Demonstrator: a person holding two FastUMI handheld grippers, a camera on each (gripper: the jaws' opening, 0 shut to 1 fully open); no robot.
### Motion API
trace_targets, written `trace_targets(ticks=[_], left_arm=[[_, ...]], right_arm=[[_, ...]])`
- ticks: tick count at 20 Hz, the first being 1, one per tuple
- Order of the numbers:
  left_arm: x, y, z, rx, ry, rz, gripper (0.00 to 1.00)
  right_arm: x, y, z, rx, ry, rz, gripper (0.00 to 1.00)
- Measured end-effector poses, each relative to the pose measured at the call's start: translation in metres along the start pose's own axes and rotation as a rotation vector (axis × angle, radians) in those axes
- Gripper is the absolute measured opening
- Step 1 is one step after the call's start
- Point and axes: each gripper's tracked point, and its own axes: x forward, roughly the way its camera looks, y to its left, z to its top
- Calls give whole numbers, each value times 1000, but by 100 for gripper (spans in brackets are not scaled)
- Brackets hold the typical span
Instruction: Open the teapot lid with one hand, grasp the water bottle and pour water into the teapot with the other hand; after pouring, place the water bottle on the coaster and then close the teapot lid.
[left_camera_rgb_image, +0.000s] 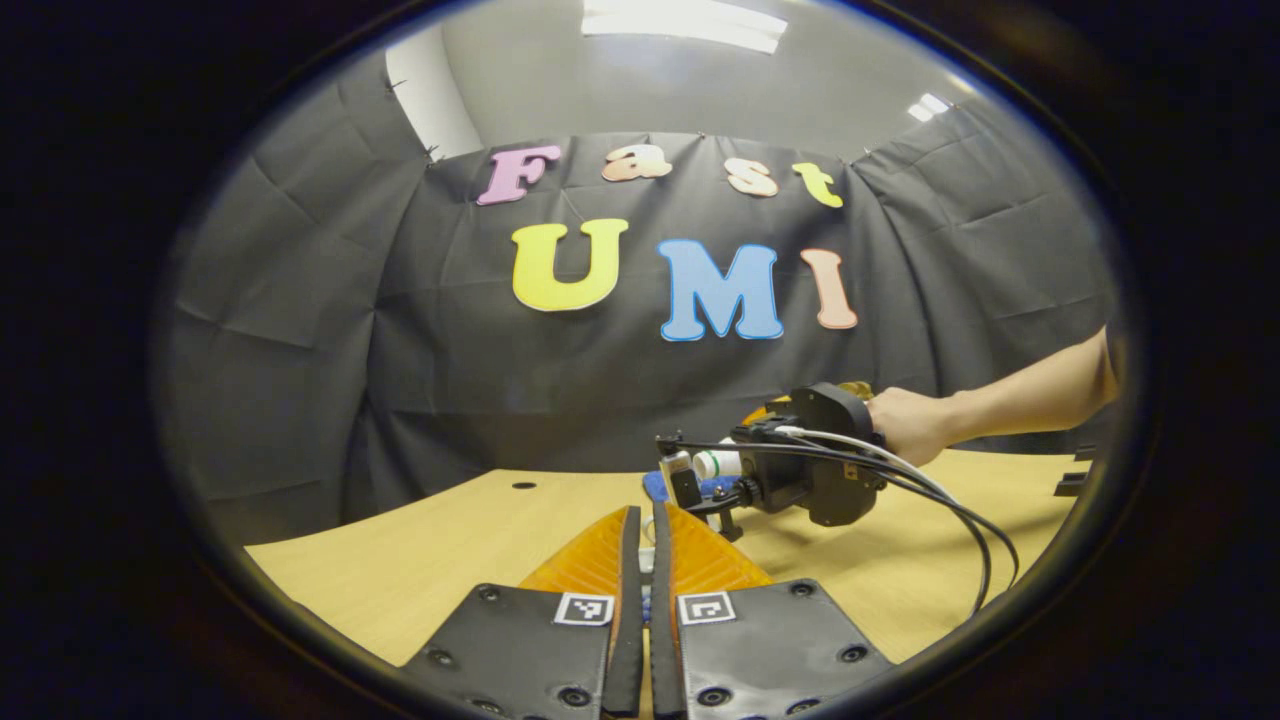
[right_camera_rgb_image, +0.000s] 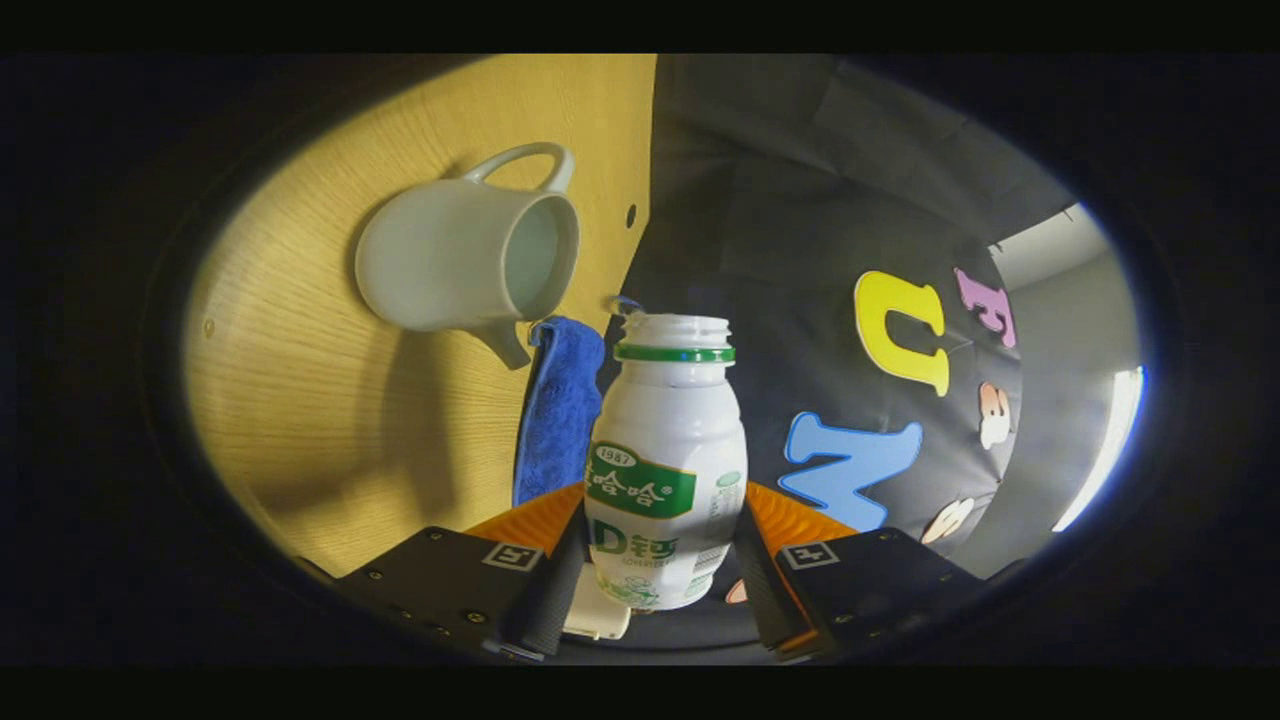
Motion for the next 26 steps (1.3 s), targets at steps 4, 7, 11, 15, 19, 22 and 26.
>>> trace_targets(ticks=[4,7,11,15,19,22,26], left_arm=[[-2,-1,1,2,-1,0,9],[-3,-1,0,4,-1,1,9],[0,0,-3,17,3,5,9],[0,2,-5,15,8,6,9],[-1,-1,-3,19,8,5,13],[-1,-2,-5,28,13,5,9],[0,0,-6,28,17,8,9]], right_arm=[[-2,-6,1,-24,-5,-15,72],[-1,-7,2,-50,-9,-25,71],[0,-10,3,-83,-16,-42,71],[1,-15,3,-101,-17,-61,72],[1,-22,3,-123,-19,-78,71],[1,-23,4,-145,-22,-83,72],[2,-25,5,-177,-24,-95,72]])
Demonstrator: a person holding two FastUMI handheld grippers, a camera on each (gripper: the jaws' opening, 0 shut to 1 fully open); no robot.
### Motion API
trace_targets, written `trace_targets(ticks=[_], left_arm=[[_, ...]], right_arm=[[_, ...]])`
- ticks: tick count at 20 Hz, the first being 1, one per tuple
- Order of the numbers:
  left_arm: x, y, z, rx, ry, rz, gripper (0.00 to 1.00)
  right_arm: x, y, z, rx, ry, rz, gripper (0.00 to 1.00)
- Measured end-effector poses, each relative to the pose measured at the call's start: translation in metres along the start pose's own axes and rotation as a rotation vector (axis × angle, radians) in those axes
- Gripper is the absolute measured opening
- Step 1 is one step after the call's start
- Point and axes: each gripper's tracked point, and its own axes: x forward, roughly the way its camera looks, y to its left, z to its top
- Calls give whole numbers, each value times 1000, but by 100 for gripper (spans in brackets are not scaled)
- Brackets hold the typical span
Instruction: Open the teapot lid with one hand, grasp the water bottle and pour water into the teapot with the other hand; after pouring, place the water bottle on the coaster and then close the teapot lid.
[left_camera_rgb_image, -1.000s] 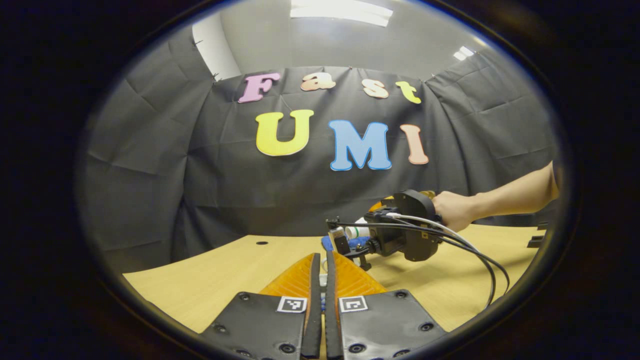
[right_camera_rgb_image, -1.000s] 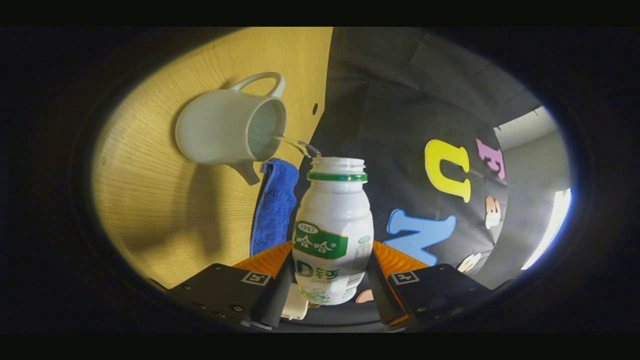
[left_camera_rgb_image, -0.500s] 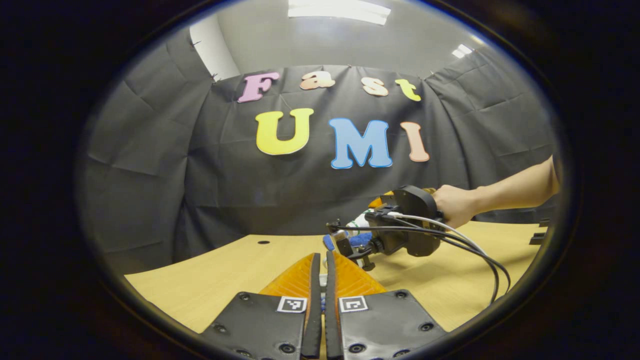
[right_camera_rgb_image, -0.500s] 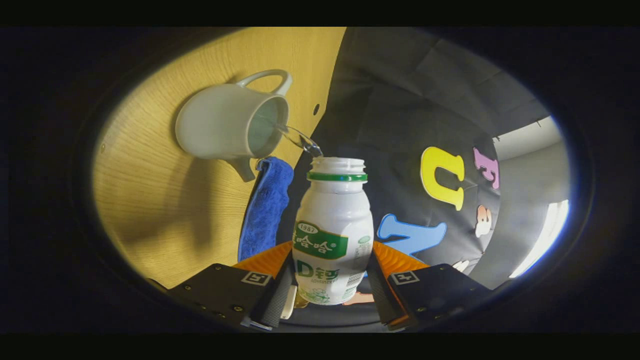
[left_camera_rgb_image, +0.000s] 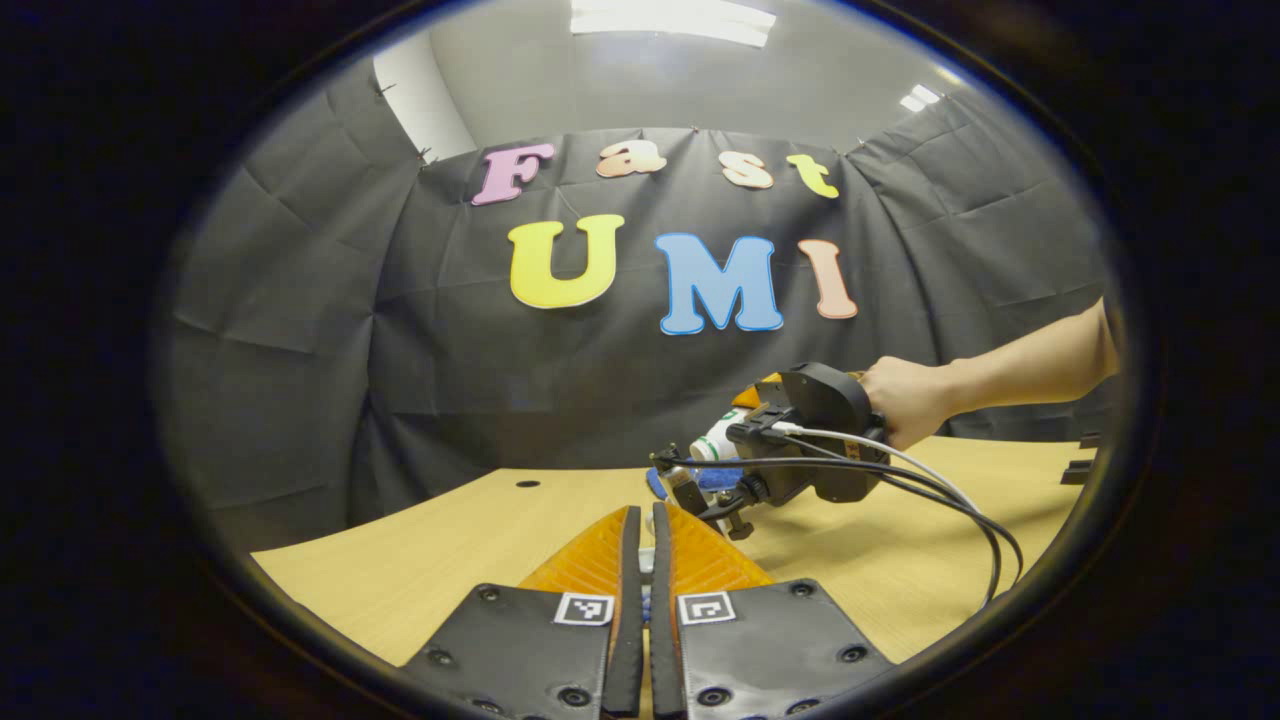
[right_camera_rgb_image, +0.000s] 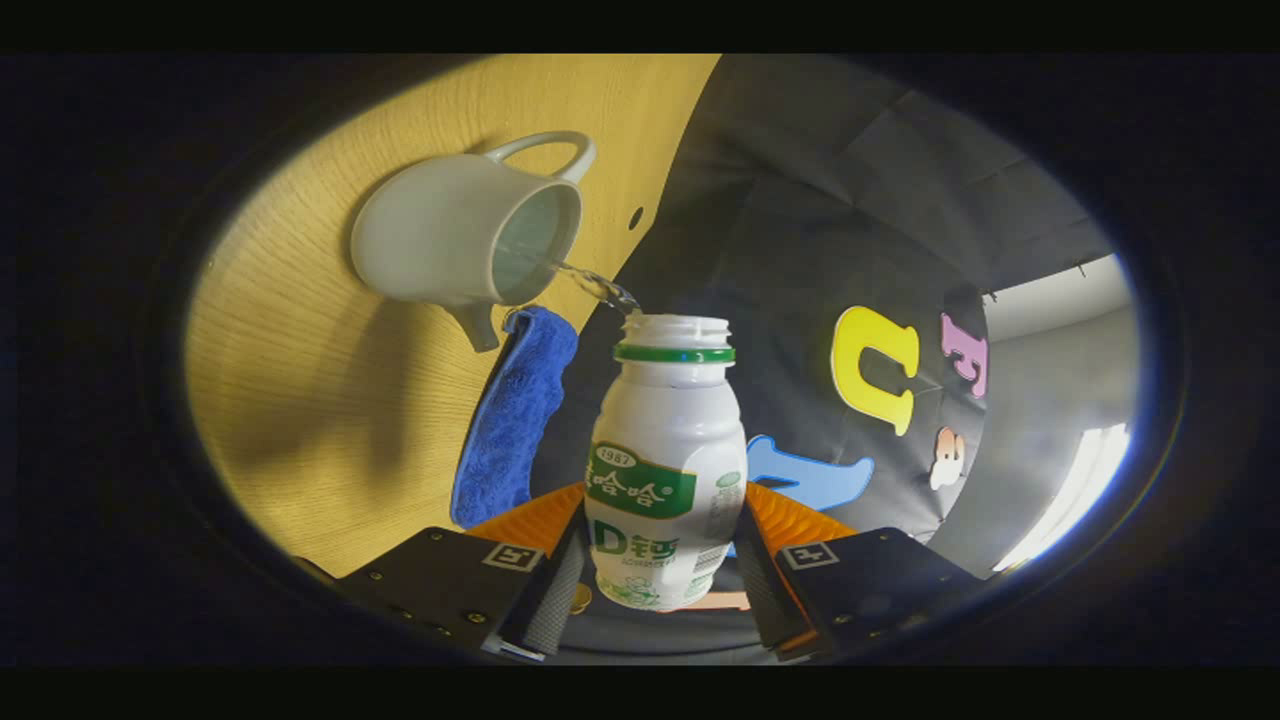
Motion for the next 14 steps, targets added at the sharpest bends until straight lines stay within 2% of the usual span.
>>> trace_targets(ticks=[14], left_arm=[[0,1,2,0,-1,3,9]], right_arm=[[2,-14,-1,-78,-10,-36,71]])
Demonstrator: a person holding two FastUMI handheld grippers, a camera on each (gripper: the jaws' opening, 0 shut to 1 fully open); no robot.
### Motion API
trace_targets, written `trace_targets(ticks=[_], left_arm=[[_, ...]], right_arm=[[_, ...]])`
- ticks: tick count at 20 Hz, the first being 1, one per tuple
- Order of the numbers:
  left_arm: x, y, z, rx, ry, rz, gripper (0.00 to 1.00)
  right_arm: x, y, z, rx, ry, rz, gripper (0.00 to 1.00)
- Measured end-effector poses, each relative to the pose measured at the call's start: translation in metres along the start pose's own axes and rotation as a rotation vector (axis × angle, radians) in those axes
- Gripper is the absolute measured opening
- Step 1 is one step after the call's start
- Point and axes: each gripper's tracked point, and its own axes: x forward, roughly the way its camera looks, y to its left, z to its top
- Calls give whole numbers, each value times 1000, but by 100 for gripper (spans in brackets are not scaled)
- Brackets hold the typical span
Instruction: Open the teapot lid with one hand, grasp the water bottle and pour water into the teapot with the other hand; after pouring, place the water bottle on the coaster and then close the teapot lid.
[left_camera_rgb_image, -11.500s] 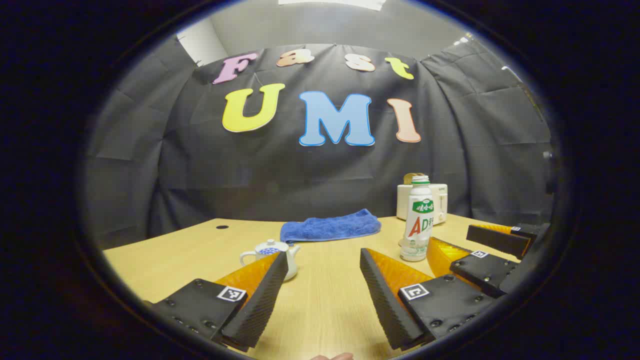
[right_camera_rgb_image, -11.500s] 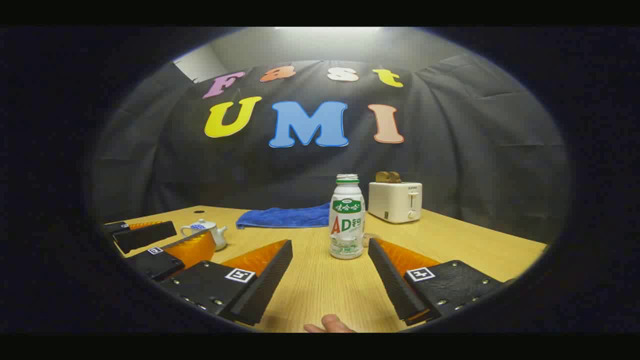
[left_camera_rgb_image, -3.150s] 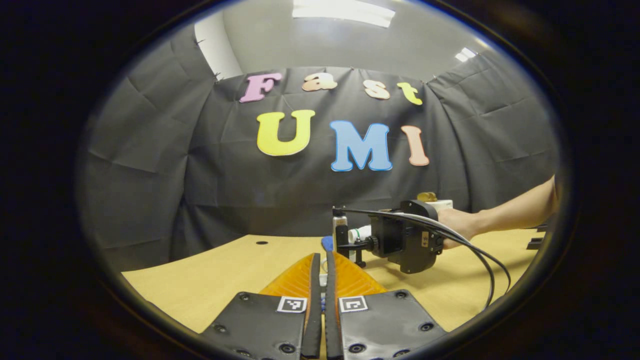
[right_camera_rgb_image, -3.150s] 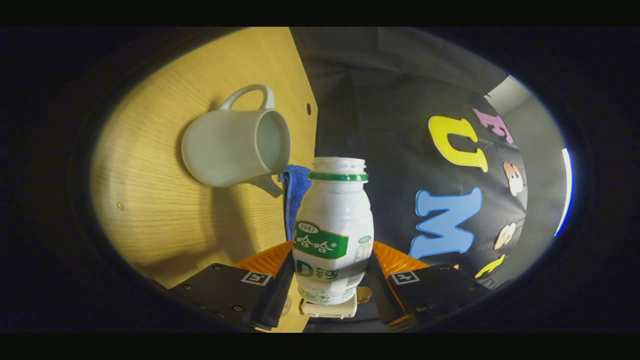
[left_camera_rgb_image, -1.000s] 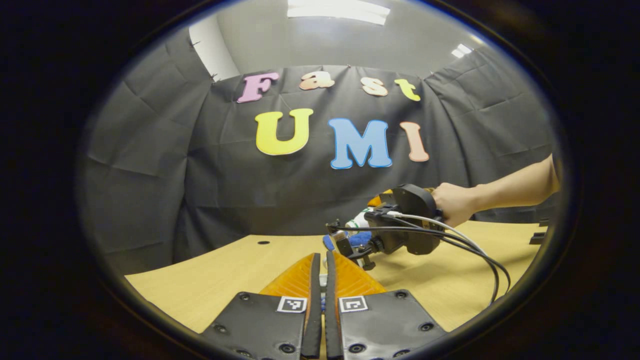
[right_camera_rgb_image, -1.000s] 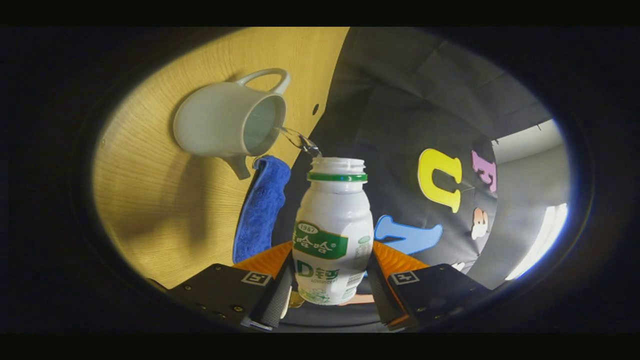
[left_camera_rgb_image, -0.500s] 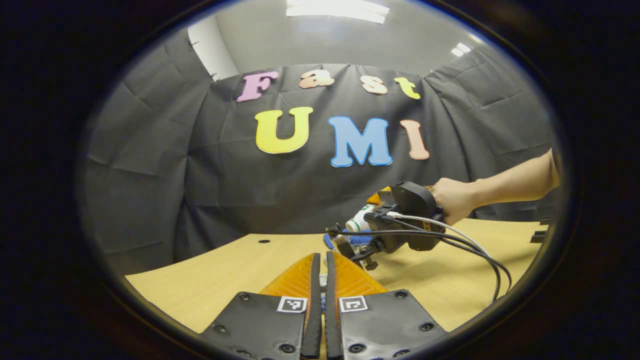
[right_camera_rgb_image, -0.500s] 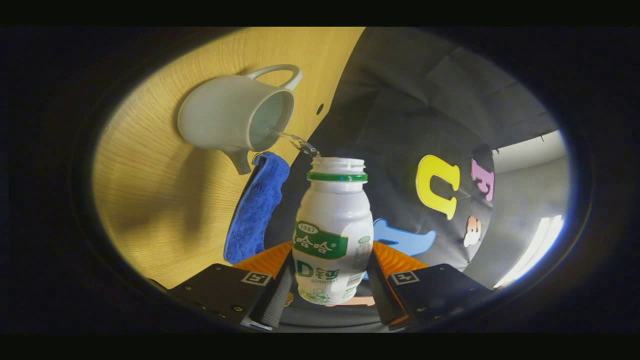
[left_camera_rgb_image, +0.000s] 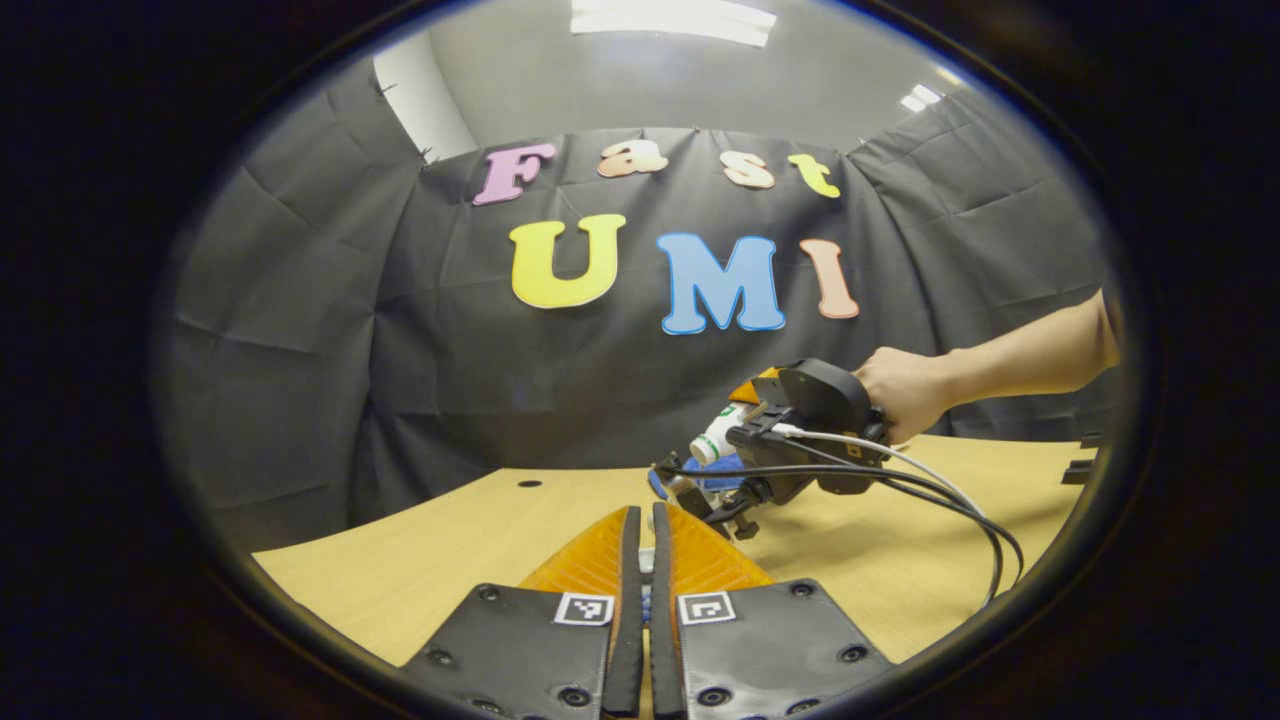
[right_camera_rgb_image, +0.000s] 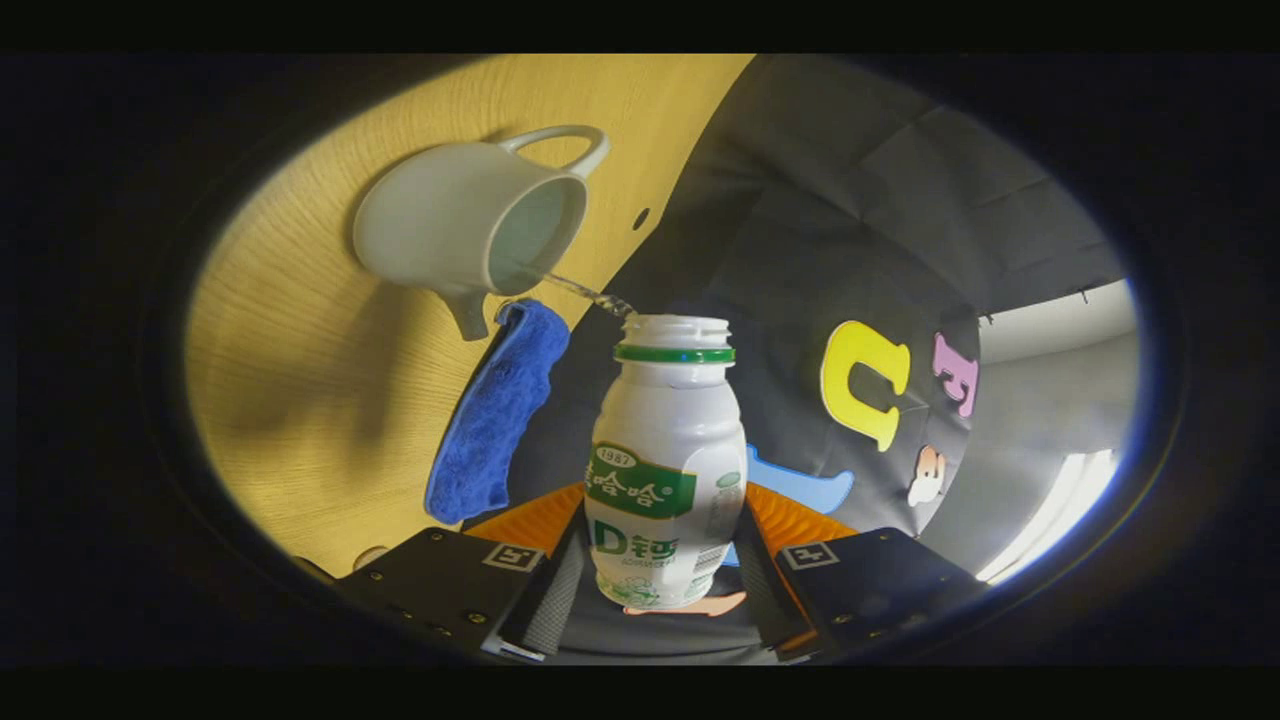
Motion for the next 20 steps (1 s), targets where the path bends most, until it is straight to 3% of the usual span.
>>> trace_targets(ticks=[5,6,8,20], left_arm=[[-1,1,-1,3,1,2,9],[-1,1,0,4,1,3,13],[0,1,1,4,0,4,9],[0,2,-2,7,6,5,9]], right_arm=[[-2,-2,4,-17,-12,-10,71],[-2,-2,5,-19,-13,-12,71],[-3,-1,8,-27,-21,-14,71],[-4,22,23,-21,-38,22,71]])
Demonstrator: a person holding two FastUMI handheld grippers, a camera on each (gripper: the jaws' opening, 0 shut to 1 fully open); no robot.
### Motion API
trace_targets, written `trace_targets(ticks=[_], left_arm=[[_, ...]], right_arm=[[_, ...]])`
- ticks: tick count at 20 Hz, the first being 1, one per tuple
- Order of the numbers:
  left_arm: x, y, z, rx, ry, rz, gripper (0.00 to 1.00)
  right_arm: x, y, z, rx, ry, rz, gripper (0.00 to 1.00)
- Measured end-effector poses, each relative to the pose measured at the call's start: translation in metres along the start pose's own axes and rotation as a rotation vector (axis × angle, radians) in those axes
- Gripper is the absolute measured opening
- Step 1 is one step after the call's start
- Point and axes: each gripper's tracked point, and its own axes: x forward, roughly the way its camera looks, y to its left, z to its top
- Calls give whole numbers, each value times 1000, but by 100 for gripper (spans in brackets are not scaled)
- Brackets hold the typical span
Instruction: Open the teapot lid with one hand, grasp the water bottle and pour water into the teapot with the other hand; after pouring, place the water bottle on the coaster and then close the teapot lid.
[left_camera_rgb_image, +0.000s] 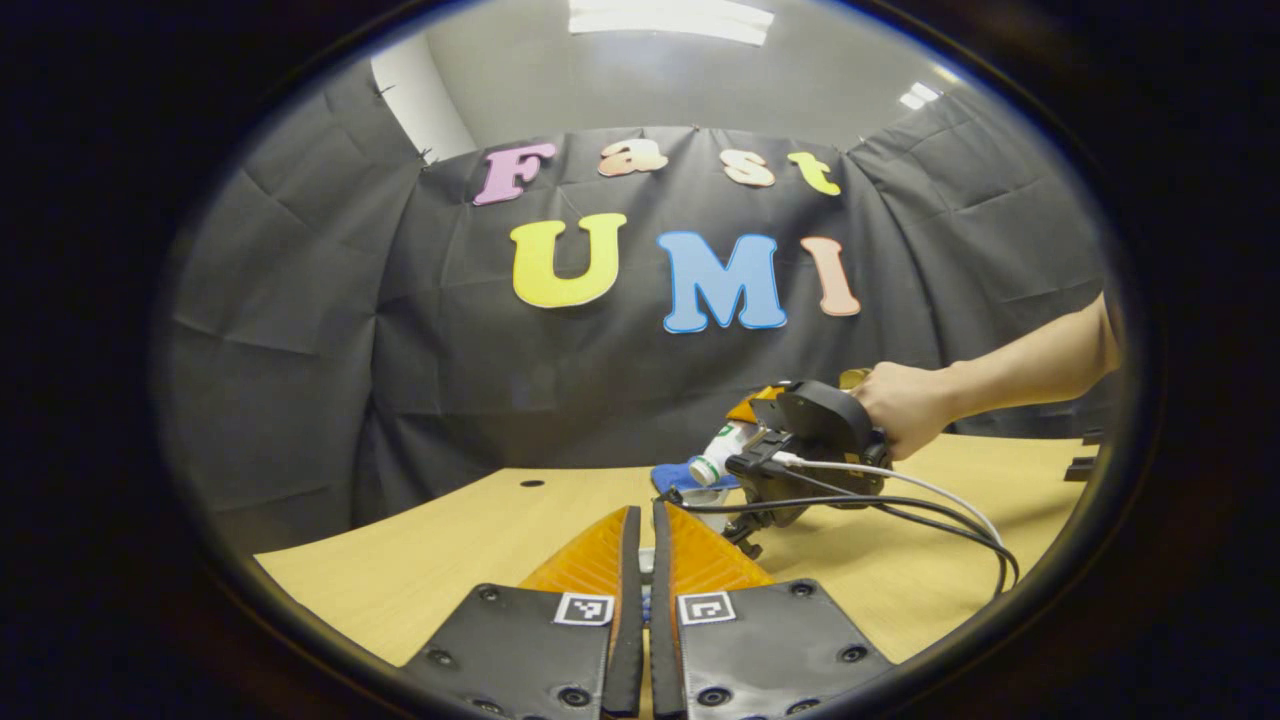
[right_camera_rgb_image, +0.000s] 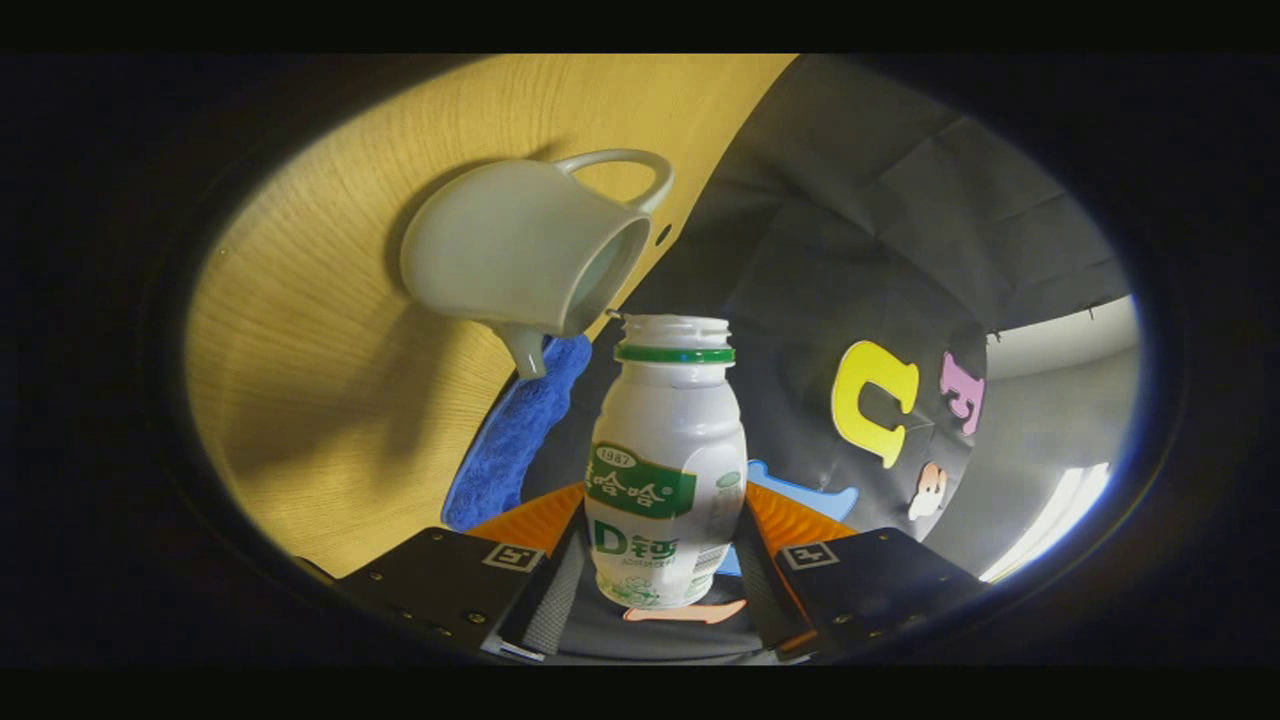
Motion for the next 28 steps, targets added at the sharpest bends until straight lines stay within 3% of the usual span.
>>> trace_targets(ticks=[9,10,15,17,21,22,27,28], left_arm=[[1,-1,-4,0,10,-1,9],[2,-2,-3,-2,11,-2,13],[4,-1,-6,-3,19,-2,9],[2,-1,-7,-3,20,-2,13],[7,-2,-7,-39,17,-12,9],[9,-3,-7,-62,14,-22,14],[23,-7,4,-88,-10,-32,14],[29,-10,4,-98,-9,-39,9]], right_arm=[[-2,13,3,114,-2,80,71],[-2,15,3,133,-2,88,71],[-3,24,5,218,3,125,71],[-4,27,4,262,5,139,71],[-7,31,1,453,17,179,71],[-8,30,0,509,18,184,72],[-20,22,-9,809,16,188,71],[-23,21,-11,877,16,189,71]])
